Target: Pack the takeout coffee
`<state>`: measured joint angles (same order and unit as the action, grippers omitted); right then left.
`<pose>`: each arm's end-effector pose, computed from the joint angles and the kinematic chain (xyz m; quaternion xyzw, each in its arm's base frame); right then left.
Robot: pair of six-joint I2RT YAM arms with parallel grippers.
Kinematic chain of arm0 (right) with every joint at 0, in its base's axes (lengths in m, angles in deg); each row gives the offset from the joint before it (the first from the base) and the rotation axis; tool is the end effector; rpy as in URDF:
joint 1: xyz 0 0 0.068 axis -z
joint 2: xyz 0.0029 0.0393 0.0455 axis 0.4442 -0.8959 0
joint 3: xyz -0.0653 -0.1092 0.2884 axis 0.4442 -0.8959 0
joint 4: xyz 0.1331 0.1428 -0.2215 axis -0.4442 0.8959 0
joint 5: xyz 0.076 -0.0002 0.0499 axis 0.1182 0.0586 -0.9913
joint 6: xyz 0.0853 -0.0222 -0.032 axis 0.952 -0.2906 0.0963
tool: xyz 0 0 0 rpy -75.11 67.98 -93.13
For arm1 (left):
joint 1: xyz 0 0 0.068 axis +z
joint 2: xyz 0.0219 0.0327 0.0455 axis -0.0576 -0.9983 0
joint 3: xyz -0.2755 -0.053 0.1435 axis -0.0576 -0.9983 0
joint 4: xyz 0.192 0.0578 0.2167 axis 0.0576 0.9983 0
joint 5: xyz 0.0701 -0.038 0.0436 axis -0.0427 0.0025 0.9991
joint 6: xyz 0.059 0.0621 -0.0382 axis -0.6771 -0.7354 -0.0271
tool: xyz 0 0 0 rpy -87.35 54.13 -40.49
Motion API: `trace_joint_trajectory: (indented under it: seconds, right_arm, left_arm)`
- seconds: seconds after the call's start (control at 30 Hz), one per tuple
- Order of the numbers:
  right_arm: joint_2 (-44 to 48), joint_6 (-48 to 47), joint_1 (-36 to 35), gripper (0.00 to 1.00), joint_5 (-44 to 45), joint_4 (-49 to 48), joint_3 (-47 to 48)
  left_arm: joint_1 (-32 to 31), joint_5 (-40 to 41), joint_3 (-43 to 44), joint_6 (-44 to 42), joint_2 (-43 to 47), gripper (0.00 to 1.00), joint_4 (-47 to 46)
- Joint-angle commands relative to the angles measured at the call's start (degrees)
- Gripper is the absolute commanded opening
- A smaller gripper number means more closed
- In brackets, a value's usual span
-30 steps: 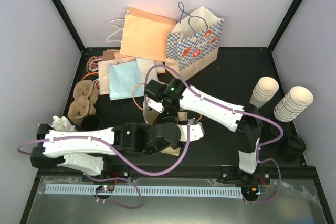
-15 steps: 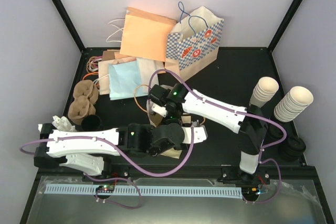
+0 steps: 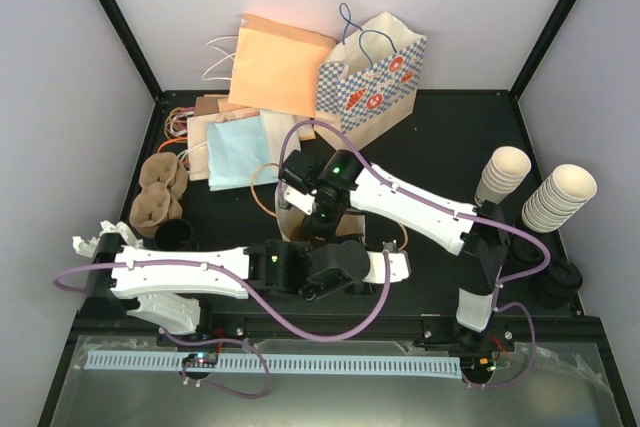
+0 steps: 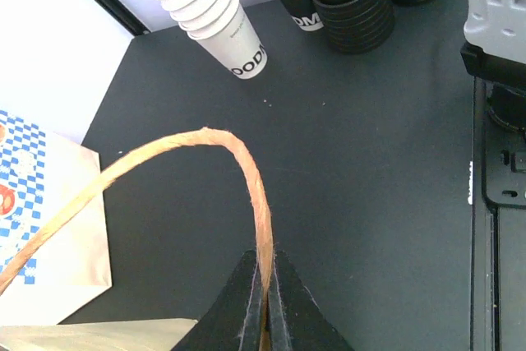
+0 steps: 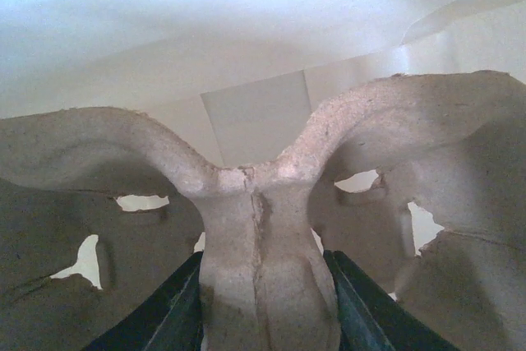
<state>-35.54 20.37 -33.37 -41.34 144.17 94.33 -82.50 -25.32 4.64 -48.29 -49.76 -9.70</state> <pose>0.2130 0.3599 0.2969 -0.5395 0.8351 0.0343 0.1017 0.0629 -0.3628 0.3514 0.5903 0.6305 -0.1157 0.4906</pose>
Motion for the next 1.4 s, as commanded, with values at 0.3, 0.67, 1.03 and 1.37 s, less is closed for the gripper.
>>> trace_joint_trajectory:
  seconds: [0.3, 0.67, 1.03, 1.37]
  right_arm:
    - [0.7, 0.9, 0.1, 0.38, 0.0, -2.7, -4.1]
    - [2.1, -0.8, 0.1, 0.37, -1.3, -8.1, -10.5]
    - [3.4, -1.3, 0.1, 0.37, -1.1, -9.2, -12.1]
    - [3.3, -1.7, 0.1, 0.37, -0.8, -9.1, -11.6]
  left_arm:
    - [-0.6, 1.7, 3.9, 1.2, 0.7, 0.02, 0.2]
    - [-0.6, -0.5, 1.7, 5.1, 8.3, 0.47, -0.2]
    - [-0.6, -4.1, 9.0, 11.8, 16.4, 0.61, 7.6]
    - [3.6, 8.1, 13.8, 20.2, 24.6, 0.65, 17.5]
